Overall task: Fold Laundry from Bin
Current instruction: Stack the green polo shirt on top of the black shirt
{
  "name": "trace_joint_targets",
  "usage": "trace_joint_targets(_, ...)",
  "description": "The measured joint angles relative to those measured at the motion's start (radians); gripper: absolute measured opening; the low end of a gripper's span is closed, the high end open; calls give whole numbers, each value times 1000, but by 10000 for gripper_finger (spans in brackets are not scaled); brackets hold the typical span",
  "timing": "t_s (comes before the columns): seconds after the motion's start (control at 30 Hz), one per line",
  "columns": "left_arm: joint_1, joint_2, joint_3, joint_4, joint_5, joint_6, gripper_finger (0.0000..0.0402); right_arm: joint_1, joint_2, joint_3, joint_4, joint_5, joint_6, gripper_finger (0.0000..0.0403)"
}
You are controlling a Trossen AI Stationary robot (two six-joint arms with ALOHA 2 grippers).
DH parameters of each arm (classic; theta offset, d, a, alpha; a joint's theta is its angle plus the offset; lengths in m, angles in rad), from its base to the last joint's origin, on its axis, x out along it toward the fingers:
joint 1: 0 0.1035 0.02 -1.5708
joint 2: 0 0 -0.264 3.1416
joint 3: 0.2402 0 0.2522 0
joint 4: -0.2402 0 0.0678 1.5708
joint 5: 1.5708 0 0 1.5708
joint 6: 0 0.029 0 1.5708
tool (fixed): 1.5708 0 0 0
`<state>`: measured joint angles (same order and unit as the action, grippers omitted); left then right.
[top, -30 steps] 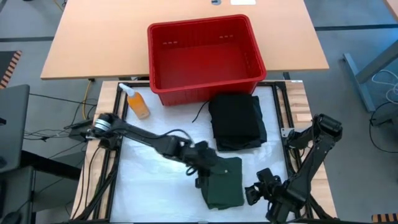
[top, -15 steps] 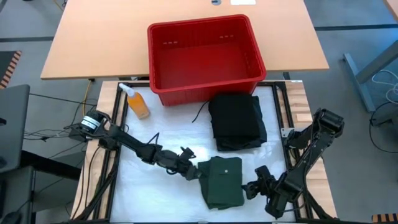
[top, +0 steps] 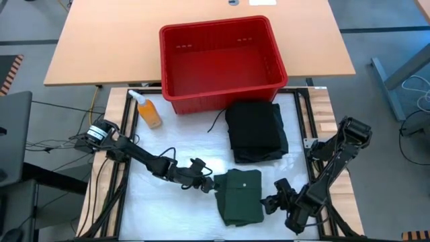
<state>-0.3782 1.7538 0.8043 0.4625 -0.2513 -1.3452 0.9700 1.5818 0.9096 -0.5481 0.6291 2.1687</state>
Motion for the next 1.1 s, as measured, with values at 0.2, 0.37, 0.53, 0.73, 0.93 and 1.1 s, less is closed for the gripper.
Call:
trace_joint_targets(0.2,0,94,13,52,13,-10,277,-23,1,0,13,0,-26,296)
trace_joint_targets(0.37,5,234,61,190,46,-20,277,-25,2,0,19,-2,-28,296)
trace_joint_targets(0.53,10,286,112,244,56,1,277,-24,2,1,30,-6,-30,296)
trace_joint_targets(0.73,12,290,176,132,66,75,277,-34,31,1,45,-31,-31,296)
trace_joint_targets(0.93,13,294,257,-34,67,132,277,-56,120,1,137,-62,-71,296)
trace_joint_targets(1.1,28,298,295,-95,63,174,277,-76,181,3,199,-54,-79,296)
